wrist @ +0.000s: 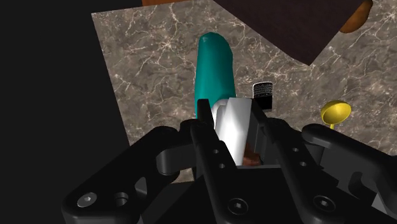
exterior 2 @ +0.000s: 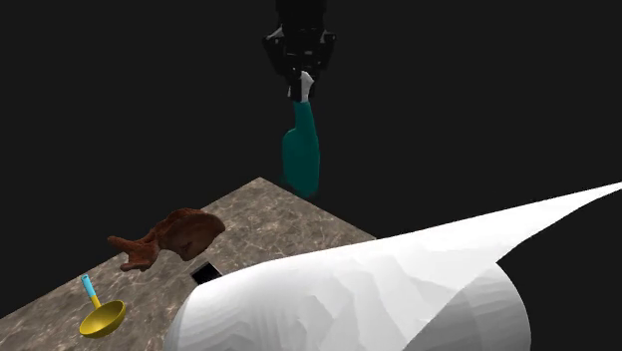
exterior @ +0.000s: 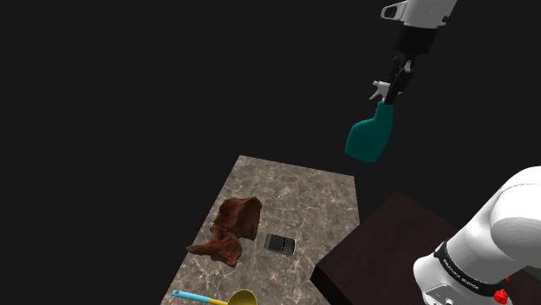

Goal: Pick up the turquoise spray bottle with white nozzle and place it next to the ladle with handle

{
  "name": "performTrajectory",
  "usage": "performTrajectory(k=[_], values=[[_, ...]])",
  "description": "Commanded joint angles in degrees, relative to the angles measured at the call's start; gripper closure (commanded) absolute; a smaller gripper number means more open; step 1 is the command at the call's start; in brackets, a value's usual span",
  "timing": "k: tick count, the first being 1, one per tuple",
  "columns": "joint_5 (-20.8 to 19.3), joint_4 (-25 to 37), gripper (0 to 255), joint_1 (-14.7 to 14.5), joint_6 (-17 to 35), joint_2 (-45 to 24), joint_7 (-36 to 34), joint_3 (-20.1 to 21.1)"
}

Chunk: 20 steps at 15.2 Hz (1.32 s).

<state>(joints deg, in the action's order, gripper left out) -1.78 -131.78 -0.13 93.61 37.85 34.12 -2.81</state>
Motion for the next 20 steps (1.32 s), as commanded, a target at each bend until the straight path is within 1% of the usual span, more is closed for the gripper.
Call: performTrajectory(k=[1,6,10,15,20], values=[[1.5,-1.3,255,-1.0,-0.3,1.6,-2.9,2.4],[5.5,-2.1,255,-3.5,-1.1,3.3,-9.8,8.4],[8.7,-1.7,255,-5.5,-1.3,3.4,-15.3,13.3],[12.5,0.3,255,-7.6,-1.1,2.0,-22.3,19.6],[15.5,3.7,255,-9.2,-0.5,-1.1,-29.5,26.0]])
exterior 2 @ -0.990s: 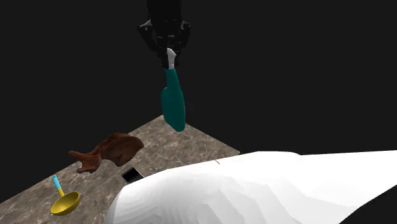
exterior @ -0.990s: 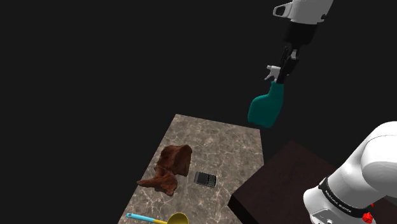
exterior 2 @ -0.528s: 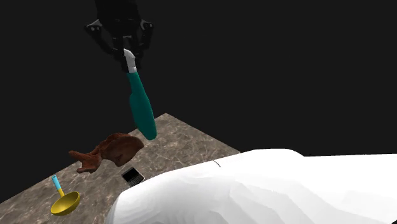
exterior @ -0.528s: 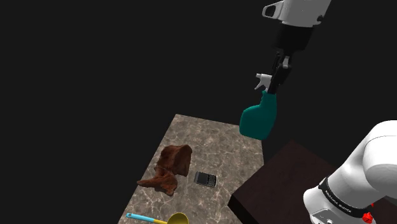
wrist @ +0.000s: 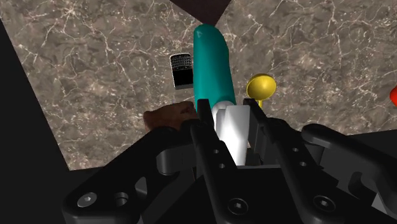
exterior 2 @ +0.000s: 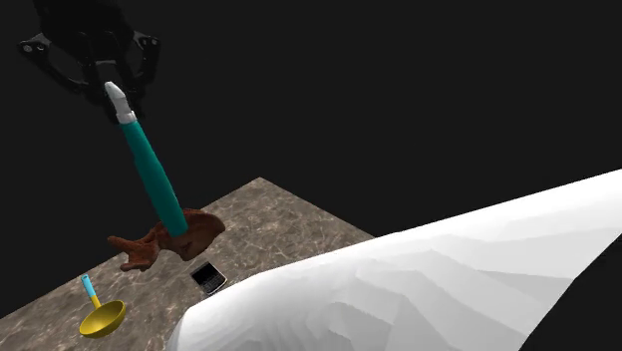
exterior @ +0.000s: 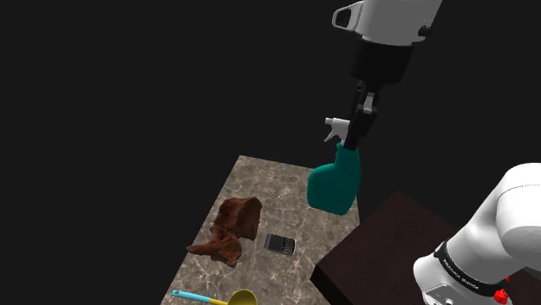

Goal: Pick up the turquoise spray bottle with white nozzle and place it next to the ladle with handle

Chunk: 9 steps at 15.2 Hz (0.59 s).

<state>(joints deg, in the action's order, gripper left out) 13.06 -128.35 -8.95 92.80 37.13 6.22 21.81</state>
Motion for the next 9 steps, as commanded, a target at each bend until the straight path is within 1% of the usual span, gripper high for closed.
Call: performTrajectory(k=[1,5,9], values=[[1.2,1.2,255,-0.6,0.5,-1.2,-3.0,2.7],[2.5,5.3,255,-1.0,1.3,-5.1,-8.9,8.1],[2.6,10.3,255,-0.9,2.2,-10.1,-15.2,13.9]])
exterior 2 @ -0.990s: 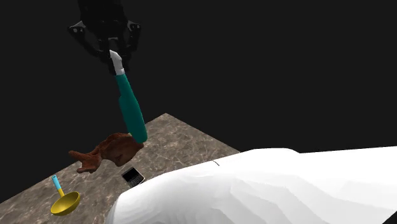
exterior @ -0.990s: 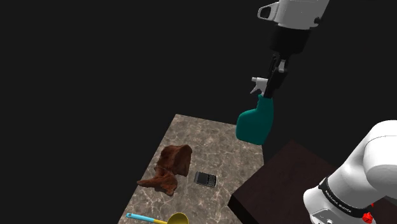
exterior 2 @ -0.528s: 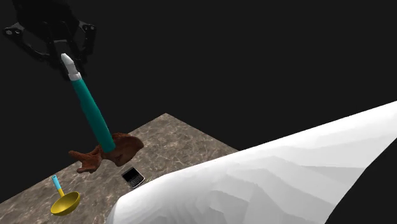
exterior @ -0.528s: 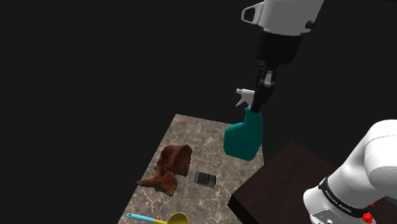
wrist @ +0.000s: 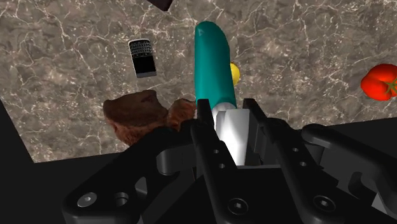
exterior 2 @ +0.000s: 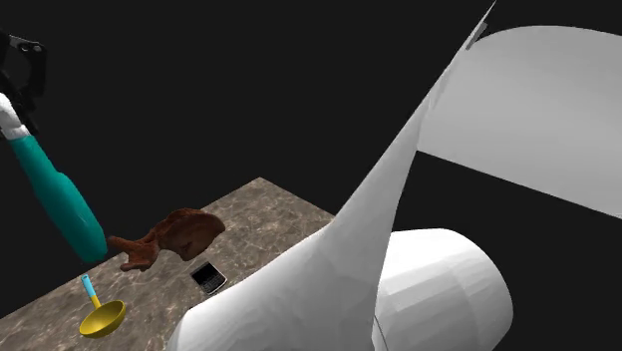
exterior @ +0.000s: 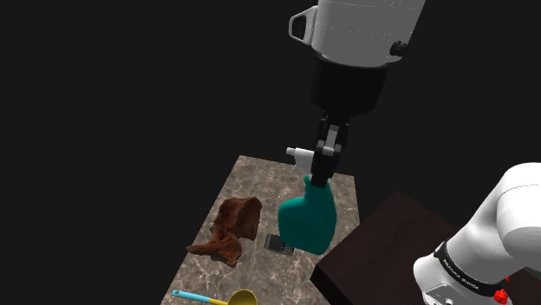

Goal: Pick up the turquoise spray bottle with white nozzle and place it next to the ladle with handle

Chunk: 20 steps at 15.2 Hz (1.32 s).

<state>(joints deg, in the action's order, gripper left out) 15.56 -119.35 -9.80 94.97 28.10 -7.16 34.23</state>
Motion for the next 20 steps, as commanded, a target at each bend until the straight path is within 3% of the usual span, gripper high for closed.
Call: performTrajectory(k=[1,8,11,13,14,20], values=[[-0.1,2.8,255,0.1,0.3,-2.5,-3.5,3.0],[-5.9,14.5,255,1.5,1.5,-15.9,-17.1,15.5],[-12.4,20.8,255,1.2,1.4,-24.7,-24.9,21.7],[-18.7,25.7,255,-0.9,0.6,-32.1,-31.1,25.1],[-20.9,27.4,255,-2.4,0.1,-34.6,-33.0,25.5],[-20.1,22.2,255,-2.4,4.9,-33.7,-32.5,24.6]])
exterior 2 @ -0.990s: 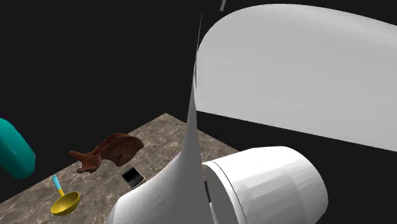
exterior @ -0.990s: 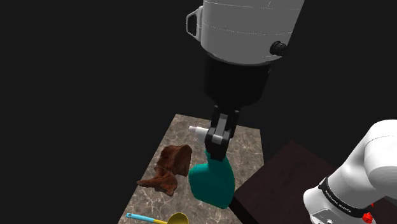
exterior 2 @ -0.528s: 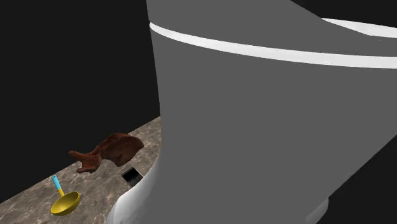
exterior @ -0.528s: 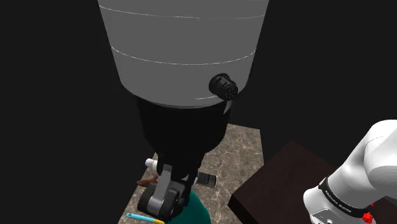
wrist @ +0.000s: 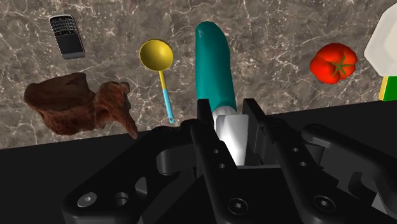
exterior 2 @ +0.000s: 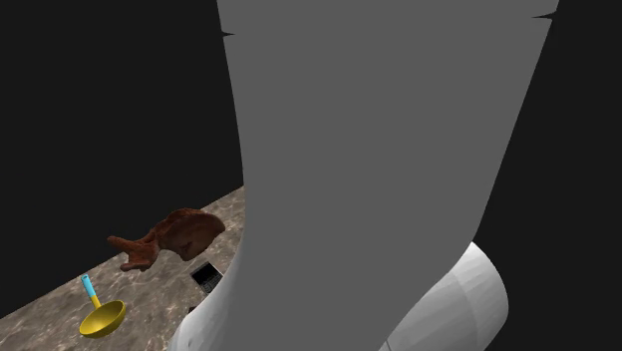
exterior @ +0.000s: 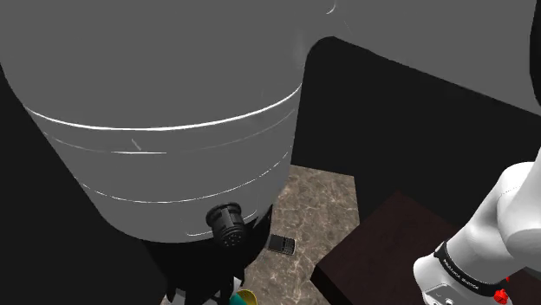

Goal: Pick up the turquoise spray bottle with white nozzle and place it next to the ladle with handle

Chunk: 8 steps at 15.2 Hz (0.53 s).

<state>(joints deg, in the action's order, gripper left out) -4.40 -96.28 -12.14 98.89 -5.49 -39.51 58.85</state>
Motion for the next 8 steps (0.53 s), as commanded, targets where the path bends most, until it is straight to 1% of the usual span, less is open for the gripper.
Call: performTrajectory(k=[1,8], values=[[-0.1,-1.7,255,0.0,1.8,-0.1,-0.1,0.0],[-0.5,-6.9,255,0.1,7.1,-0.4,-0.4,-0.2]])
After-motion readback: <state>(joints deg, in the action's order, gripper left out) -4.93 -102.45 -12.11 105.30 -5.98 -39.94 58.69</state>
